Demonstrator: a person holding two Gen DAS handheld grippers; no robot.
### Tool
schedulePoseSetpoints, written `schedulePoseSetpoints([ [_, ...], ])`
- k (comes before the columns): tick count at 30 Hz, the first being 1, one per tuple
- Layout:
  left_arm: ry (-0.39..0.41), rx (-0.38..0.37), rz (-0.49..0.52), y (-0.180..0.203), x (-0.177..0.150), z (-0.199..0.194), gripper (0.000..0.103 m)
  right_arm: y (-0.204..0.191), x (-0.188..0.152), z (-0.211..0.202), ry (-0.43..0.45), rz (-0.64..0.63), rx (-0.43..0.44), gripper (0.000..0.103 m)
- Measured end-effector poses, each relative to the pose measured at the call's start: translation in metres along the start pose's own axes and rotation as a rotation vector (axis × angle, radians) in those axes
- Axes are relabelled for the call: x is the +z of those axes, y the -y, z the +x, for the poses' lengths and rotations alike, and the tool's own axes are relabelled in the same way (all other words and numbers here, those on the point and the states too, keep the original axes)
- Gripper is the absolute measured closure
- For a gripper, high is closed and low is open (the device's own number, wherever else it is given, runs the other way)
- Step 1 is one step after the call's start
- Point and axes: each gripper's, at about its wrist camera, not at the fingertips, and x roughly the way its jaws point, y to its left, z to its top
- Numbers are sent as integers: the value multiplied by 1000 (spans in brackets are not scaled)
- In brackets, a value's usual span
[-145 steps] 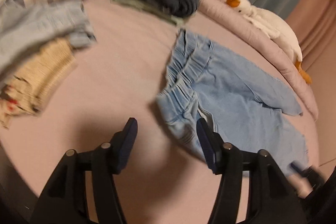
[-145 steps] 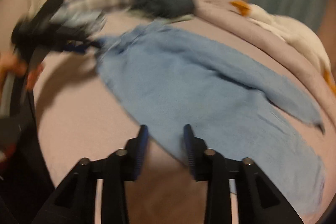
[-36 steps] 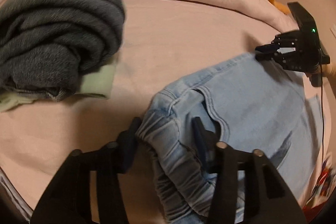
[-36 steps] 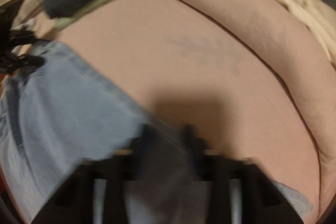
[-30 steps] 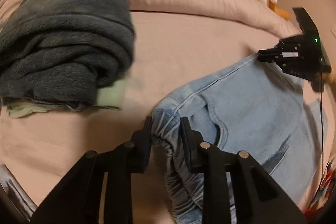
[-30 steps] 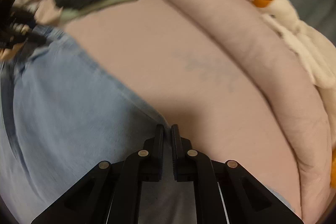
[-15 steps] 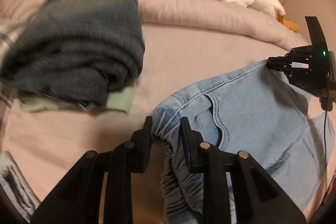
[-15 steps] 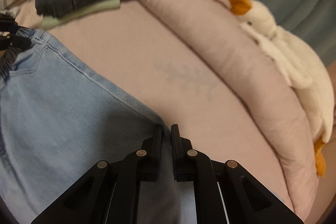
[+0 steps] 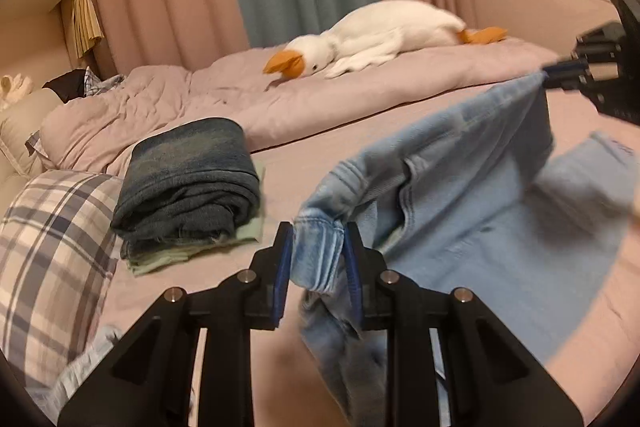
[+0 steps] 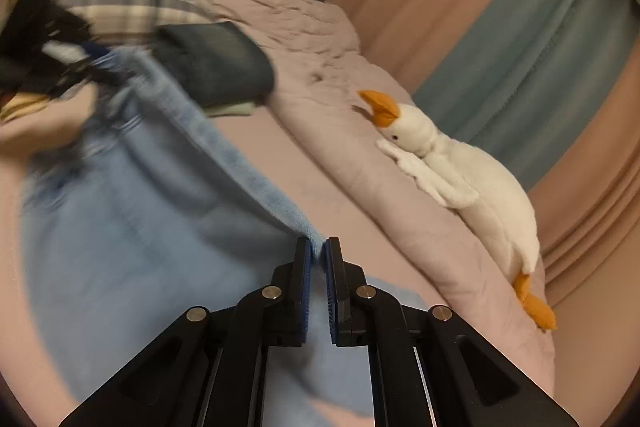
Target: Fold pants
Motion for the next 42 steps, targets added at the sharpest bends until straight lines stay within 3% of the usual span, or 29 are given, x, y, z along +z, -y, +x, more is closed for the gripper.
schedulePoseSetpoints([
  [6,-69,-43,-92,17,-52,-9,78,-60,-42,-32,-77,-75,96,97],
  [12,-93,-40,-259,29,-83,-9,78,-125,-79,-16,-193,-161,180,97],
  [16,-115,-29,-242,39,-92,-14,72,-127,-78,-14,-210,-161,170,97],
  [18,-163,-17,-229,41,-99,-6,69,-130,-80,-15,-214,-159,166,97],
  [22,-227,-4,-262,39,-113,-5,64,-147,-93,-8,-253,-176,166,96],
  [26,-291,68,-346,29,-128,-20,60,-147,-91,-9,-284,-175,163,96],
  [29,-211,78,-417,28,-128,-55,58,-141,-85,-21,-286,-167,187,95],
  [32,-108,29,-468,35,-112,-73,41,-130,-73,-41,-235,-75,235,95],
  [35,-51,-73,-516,46,-84,-64,38,-108,-52,-44,-172,120,304,95],
  [39,-92,-97,-496,72,-55,-23,38,-96,-46,-14,-188,328,306,95],
  [42,-197,-50,-420,91,-54,14,38,-101,-74,27,-335,462,287,95],
])
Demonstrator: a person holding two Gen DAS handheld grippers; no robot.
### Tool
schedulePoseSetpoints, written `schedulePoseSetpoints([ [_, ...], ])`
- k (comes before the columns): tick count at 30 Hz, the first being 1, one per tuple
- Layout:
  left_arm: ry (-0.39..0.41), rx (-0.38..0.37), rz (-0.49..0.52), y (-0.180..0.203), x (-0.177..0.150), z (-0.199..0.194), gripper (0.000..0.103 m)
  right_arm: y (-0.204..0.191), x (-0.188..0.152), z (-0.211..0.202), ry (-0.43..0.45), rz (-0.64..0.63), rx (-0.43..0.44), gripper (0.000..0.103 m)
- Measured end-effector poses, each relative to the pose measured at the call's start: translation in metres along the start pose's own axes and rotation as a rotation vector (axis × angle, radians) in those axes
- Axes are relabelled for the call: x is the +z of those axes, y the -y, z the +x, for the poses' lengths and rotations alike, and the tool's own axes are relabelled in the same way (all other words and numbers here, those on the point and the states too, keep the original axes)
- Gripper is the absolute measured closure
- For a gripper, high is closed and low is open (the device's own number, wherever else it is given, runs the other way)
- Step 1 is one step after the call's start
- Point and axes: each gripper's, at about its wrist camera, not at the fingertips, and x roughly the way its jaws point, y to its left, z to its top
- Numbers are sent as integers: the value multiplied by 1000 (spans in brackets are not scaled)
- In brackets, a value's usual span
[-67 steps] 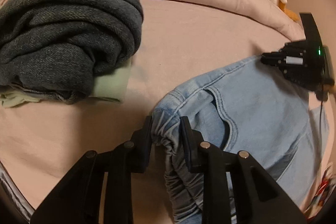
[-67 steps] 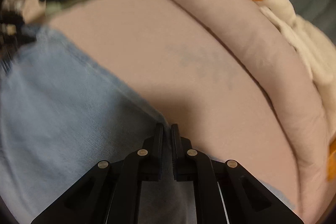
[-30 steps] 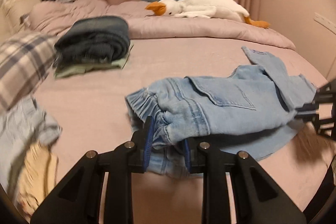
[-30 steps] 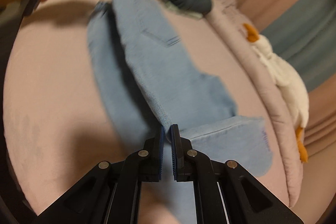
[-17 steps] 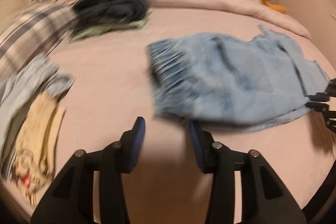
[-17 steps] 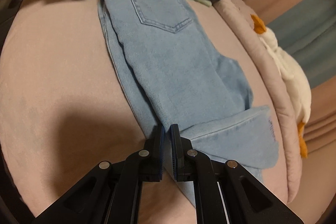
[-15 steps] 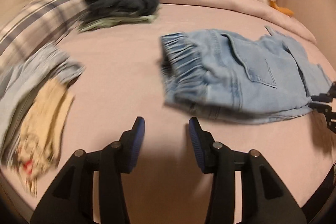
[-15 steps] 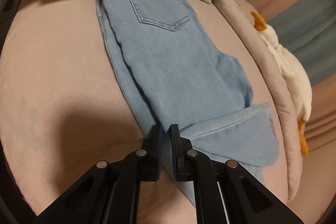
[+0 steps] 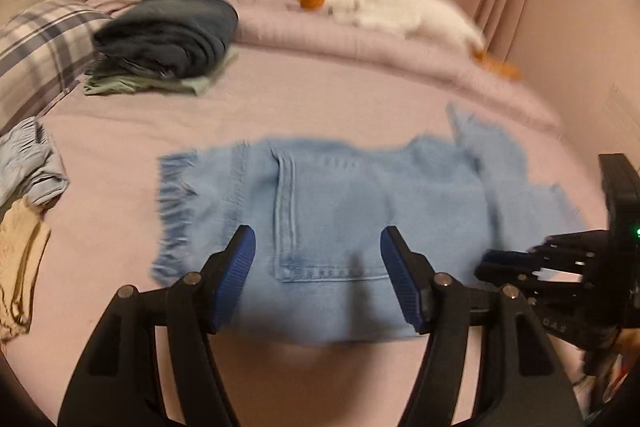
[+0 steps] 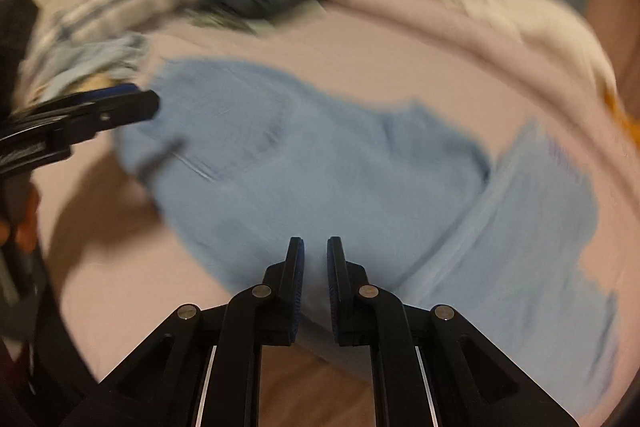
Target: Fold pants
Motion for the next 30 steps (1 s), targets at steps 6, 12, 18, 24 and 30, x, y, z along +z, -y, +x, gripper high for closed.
schedulePoseSetpoints([
  [6,-74,27,47,-3,-14,27,34,19,-21,10,-1,99,74,89],
  [12,-50,-24,-27,-7,-12,11,33,76,-21,-31,75,284,179,65],
  [18,3,-90,-38,34,-8,6,14,173,6,-36,105,545,-25,47],
  [24,6,-63,-6,60,-10,5,16,205,65,26,1,550,-128,47],
  [30,-67,-258,97,106,-23,15,16,223,97,89,-160,555,-312,47],
])
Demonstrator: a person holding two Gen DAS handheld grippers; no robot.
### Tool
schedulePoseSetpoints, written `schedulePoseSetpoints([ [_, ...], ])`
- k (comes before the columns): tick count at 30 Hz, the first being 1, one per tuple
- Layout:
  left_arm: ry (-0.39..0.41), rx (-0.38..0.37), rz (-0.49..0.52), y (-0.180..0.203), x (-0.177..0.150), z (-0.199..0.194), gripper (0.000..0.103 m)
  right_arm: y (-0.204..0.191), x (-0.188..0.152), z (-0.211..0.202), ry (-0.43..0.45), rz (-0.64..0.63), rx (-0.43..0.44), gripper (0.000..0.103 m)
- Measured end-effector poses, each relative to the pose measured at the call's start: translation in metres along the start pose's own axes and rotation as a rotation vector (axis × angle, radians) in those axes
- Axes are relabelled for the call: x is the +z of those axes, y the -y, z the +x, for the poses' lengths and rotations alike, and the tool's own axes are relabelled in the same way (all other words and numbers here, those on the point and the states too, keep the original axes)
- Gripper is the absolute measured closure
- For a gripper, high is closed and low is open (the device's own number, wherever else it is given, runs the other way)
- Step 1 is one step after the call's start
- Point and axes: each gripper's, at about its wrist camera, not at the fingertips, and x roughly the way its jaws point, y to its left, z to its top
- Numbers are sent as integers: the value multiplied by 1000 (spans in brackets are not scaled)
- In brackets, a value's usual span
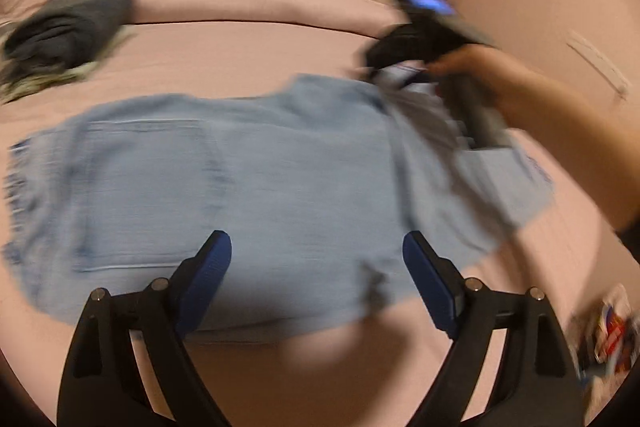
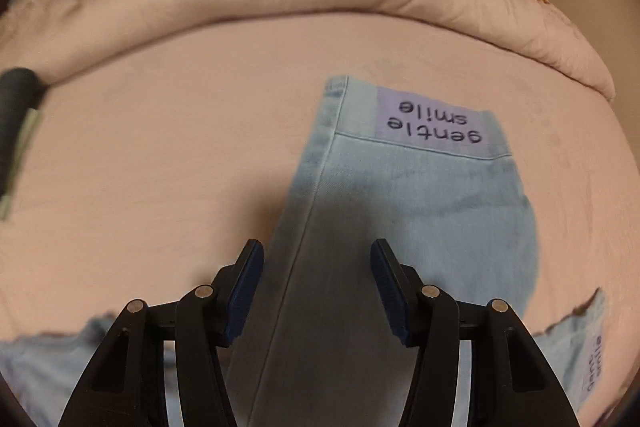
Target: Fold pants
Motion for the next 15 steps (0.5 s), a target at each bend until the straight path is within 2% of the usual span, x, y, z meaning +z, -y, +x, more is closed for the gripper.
schedulePoseSetpoints([
  [1,-3,-12,13,6,0,4,16,-2,-4,10,-11,-14,-19,47],
  [3,-20,-20,47,16,0,14,16,0,-10,12,35,-27,-14,49],
  [4,-35,-20,59,20,0,19,16,3,-13,10,42,-20,-10,62],
  [5,-59,-19,66,22,-1,26,16,6,-14,8,43,-24,-6,86],
  [6,-71,-18,67,23,-3,29,16,11,-16,2,46,-33,10,100],
  [9,-69,-1,92,24,-5,32,16,36,-22,-23,109,6,61,100],
  [11,-70,-3,95,23,-5,31,16,71,-37,-58,192,107,175,100],
  [15,-79,-9,81,23,-5,31,16,139,-80,-118,345,291,317,100],
])
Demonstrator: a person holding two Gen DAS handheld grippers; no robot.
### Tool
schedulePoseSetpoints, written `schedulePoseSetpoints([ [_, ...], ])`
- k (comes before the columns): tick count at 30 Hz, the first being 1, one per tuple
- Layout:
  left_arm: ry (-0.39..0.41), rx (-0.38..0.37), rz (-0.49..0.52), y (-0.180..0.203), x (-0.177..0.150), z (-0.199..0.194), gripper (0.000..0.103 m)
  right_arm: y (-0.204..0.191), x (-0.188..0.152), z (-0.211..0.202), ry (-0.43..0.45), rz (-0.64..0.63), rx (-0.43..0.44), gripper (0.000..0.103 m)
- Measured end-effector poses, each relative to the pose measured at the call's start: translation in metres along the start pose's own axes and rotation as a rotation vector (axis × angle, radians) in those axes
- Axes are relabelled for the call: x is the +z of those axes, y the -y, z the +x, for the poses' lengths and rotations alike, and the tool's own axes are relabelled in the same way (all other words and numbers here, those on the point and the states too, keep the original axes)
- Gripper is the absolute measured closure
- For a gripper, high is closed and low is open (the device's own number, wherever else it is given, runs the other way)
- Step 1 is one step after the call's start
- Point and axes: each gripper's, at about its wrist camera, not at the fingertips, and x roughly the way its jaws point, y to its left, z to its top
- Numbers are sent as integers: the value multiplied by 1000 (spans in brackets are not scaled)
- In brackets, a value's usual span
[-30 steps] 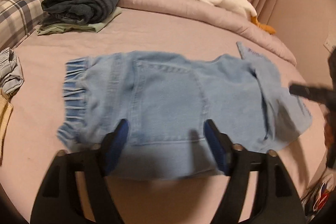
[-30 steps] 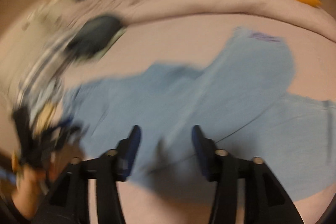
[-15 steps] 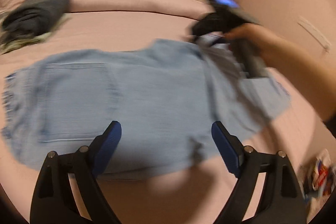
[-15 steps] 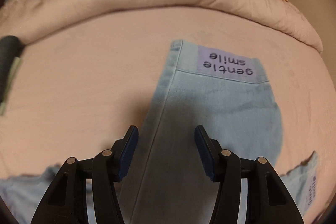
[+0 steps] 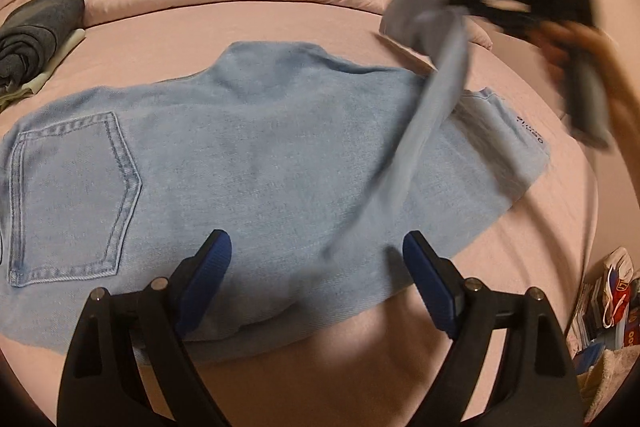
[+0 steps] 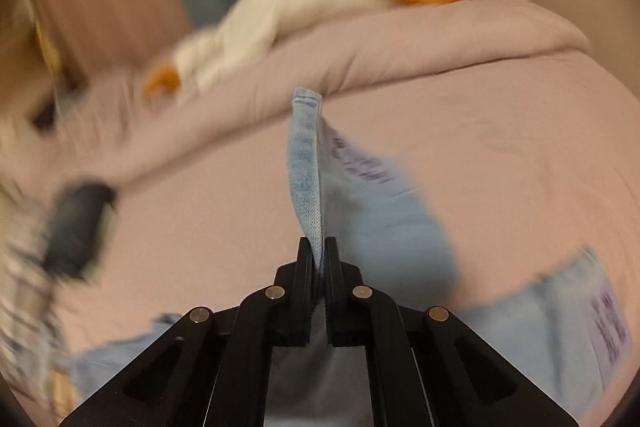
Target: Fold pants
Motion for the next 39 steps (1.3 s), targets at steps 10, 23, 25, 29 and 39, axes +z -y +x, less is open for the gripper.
schedulePoseSetpoints([
  [10,-36,-5,-66,-4,9,-4,18,165,-128,-75,7,434,22,91],
  [23,1,8,-169,-27,34,-14,18,223,-133,-87,94,704,94,68],
  [25,-85,71,-170,-39,32,6,26,219,-124,-82,55,635,19,98],
  [29,-102,69,-106,-42,30,-2,28,217,-120,-103,54,583,13,99],
  [39,-103,61,-110,-61,16,-45,27,243,-124,-83,-84,589,-11,93],
])
